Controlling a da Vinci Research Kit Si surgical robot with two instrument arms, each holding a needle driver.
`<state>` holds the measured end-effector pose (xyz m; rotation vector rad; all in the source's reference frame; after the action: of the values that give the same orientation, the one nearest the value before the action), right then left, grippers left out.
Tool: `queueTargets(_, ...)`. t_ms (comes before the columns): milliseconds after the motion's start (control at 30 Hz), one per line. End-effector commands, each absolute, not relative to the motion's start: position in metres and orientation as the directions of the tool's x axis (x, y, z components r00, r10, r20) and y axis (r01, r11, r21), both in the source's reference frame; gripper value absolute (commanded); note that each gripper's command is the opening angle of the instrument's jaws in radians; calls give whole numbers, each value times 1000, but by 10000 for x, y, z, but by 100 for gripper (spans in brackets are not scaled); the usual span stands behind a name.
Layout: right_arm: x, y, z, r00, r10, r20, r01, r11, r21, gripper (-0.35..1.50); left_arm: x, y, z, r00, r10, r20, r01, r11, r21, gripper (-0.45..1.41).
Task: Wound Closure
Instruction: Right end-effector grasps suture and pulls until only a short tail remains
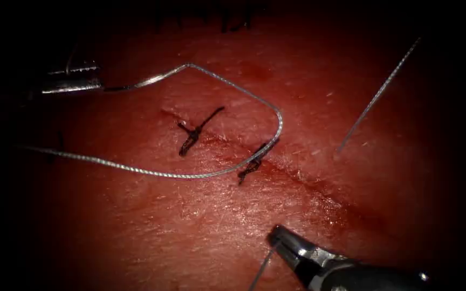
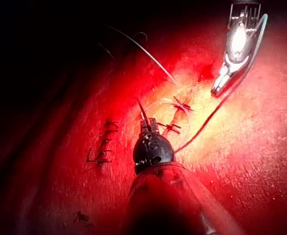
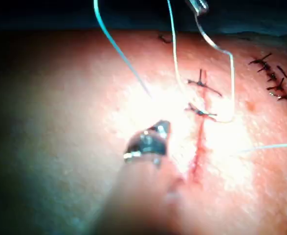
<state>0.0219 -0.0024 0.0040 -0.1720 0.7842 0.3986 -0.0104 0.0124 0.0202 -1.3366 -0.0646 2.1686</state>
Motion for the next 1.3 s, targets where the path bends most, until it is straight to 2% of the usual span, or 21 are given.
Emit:
queueTargets(33, 220, -33, 38, 639, 289, -713, -408, 913, 4, -35, -110, 124, 207, -325, 500, -803, -450, -828, -333, -45)
queueTargets(167, 228, -55, 5, 624, 288, -726, -387, 921, 33, -35, -110, 124, 207, -325, 500, -803, -451, -828, -333, -45)
queueTargets(600, 292, -131, -132, 576, 242, -781, -278, 956, 91, -35, -110, 124, 207, -325, 500, -803, -451, -828, -333, -45)
queueTargets(667, 290, -120, -129, 571, 247, -783, -282, 955, 95, 42, -110, 124, 207, -325, 500, -803, -451, -828, -333, -45)
queueTargets(700, 283, -108, -120, 544, 246, -802, -295, 951, 92, 93, -110, 124, 207, -324, 499, -803, -448, -829, -334, -45)
queueTargets(767, 271, -93, -104, 536, 246, -808, -297, 950, 92, 116, -110, 123, 206, -324, 499, -803, -448, -829, -334, -45)
queueTargets(867, 247, -68, -70, 536, 241, -809, -291, 952, 92, 128, -110, 123, 206, -324, 499, -803, -448, -829, -334, -45)
queueTargets(1000, 225, -42, -32, 543, 241, -805, -298, 951, 84, 130, -110, 124, 206, -324, 499, -804, -448, -829, -334, -45)
queueTargets(1300, 231, -22, 20, 555, 232, -799, -305, 950, 64, 126, -111, 123, 207, -324, 499, -804, -449, -829, -334, -45)
